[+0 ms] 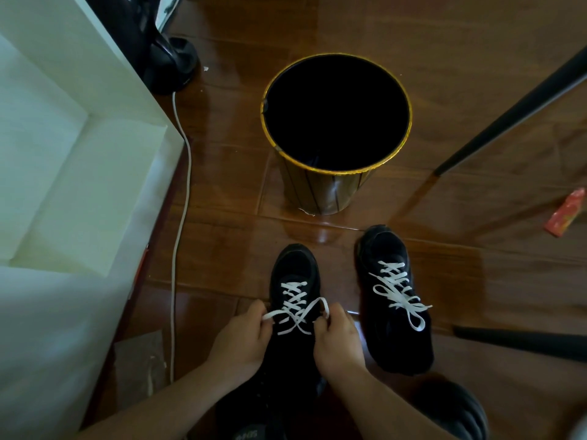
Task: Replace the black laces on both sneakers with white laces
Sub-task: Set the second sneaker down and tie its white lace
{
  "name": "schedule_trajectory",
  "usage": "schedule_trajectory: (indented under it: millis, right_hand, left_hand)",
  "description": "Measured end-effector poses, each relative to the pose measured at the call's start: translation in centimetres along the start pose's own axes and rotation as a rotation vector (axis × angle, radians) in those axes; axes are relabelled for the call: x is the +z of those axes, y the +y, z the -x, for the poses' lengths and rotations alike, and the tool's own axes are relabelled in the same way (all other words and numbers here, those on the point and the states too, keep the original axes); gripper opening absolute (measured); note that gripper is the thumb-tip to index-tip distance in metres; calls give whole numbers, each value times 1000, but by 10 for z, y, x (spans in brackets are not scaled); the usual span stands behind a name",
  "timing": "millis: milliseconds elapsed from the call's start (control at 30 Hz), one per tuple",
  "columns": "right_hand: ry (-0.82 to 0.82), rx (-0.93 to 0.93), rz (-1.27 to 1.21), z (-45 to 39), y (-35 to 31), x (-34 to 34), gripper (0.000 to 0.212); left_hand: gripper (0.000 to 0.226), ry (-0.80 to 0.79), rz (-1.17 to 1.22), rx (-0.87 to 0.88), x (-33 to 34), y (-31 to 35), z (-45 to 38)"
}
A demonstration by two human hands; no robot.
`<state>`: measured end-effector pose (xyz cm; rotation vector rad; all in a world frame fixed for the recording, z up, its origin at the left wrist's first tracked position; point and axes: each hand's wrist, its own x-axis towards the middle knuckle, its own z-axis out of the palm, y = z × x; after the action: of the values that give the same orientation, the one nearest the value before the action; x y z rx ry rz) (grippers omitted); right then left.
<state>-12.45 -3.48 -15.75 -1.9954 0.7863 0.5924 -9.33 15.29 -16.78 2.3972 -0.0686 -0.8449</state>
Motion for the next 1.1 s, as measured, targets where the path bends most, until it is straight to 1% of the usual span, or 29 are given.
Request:
schedule_trajectory:
  millis: [67, 167, 267, 300, 333, 367, 400, 433, 500, 567, 600, 667, 800, 867, 933, 1000, 1033, 1067, 1100]
  right_hand:
    - [32, 8, -39, 2, 1, -2, 14]
    - [25, 9, -86, 6, 3, -8, 16]
    - [-34, 13, -85, 8, 9, -12, 11]
    - [-71, 16, -78, 8, 11, -14, 17]
    - [-114, 11, -45, 8, 13, -17, 28]
    - [-165, -12, 49, 8, 15, -21, 40]
    - [-221, -56, 194, 7, 16, -27, 49]
    - [-276, -112, 360, 6, 15, -33, 51]
    - [-363, -221, 602, 0, 14, -48, 42]
    - [-423, -278, 660, -7, 10, -64, 22]
    - [-439, -284, 674, -10, 9, -72, 18]
    - [-438, -272, 722, -16, 8, -89, 24]
    - [-449, -166, 846, -26, 13, -130, 26]
    - [-467, -134, 893, -27, 13, -149, 31]
    - [-484, -124, 925, -25, 12, -157, 31]
    - [-456, -152, 924, -22, 10, -158, 28]
    - [-413, -185, 873, -19, 6, -157, 25]
    - [-354, -223, 771, -15, 0, -157, 20]
    - [-289, -253, 638, -12, -9, -156, 14]
  left_hand:
    - [21, -25, 106, -52, 1, 0, 1]
    - [25, -100, 214, -116, -3, -2, -2]
    - [22, -168, 210, -87, -10, -4, -2]
    - [22, -190, 193, -76, -12, -4, 0]
    - [25, -213, 175, -75, -14, -4, 1]
    - [27, -238, 157, -74, -16, -3, 2]
    - [28, -268, 130, -75, -19, -2, 3]
    - [28, -292, 93, -70, -23, -1, 3]
    - [30, -326, -17, -37, -34, -5, 1]
    - [32, -357, -75, -26, -49, -16, -1]
    - [33, -366, -83, -42, -58, -22, -1]
    - [33, -336, -147, -74, -76, -33, 1]
    - [36, -105, -502, -160, -110, -54, 6]
    - [37, -116, -575, -208, -116, -57, 11]
    - [38, -154, -564, -210, -115, -52, 16]
    - [38, -122, -557, -169, -117, -42, 16]
    - [33, -81, -545, -131, -120, -35, 13]
    - [24, -13, -501, -88, -123, -29, 10]
    - [9, 42, -407, -52, -127, -21, 6]
